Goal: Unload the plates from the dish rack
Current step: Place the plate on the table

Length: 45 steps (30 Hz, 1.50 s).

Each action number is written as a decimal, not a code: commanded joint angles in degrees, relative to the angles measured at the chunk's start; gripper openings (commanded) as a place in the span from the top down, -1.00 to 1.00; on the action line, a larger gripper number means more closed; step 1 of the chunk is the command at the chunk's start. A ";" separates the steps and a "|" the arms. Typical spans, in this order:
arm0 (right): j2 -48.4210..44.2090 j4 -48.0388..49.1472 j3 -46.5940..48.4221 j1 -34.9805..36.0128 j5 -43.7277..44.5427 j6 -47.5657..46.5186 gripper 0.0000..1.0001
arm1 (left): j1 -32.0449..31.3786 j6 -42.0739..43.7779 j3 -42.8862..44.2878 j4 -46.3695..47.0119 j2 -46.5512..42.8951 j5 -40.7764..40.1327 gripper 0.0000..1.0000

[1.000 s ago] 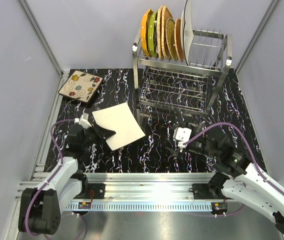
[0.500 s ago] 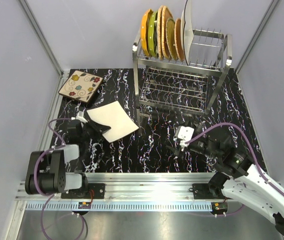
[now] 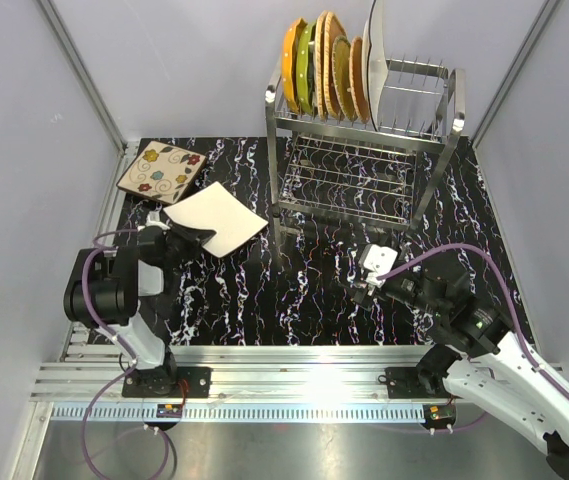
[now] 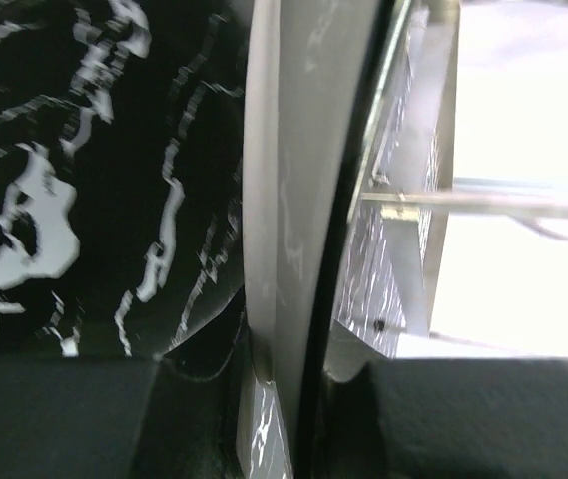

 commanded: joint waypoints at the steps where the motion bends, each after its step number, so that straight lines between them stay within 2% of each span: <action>1: -0.03 2.28 0.27 -0.60 0.38 1.26 -0.84 | 0.23 -4.43 3.81 19.61 1.15 -4.01 1.00; 11: 0.32 2.63 0.79 -1.30 0.38 1.26 -0.83 | -0.82 -4.88 8.02 18.67 5.90 -10.87 0.99; 19: -0.03 2.46 0.97 -2.44 0.12 1.35 -0.84 | -4.69 -7.50 13.38 16.72 11.60 -16.76 0.94; 25: -0.65 2.46 0.88 -3.85 -0.15 1.79 -0.84 | -8.72 -10.93 16.37 14.63 14.25 -25.11 0.89; 35: -1.35 2.98 0.27 -5.87 -0.76 2.41 -0.84 | -12.51 -13.49 21.91 5.74 16.88 -33.11 0.67; 45: -1.79 2.81 0.53 -7.28 -0.94 2.14 -0.84 | -14.53 -14.63 25.78 0.29 19.96 -31.97 0.31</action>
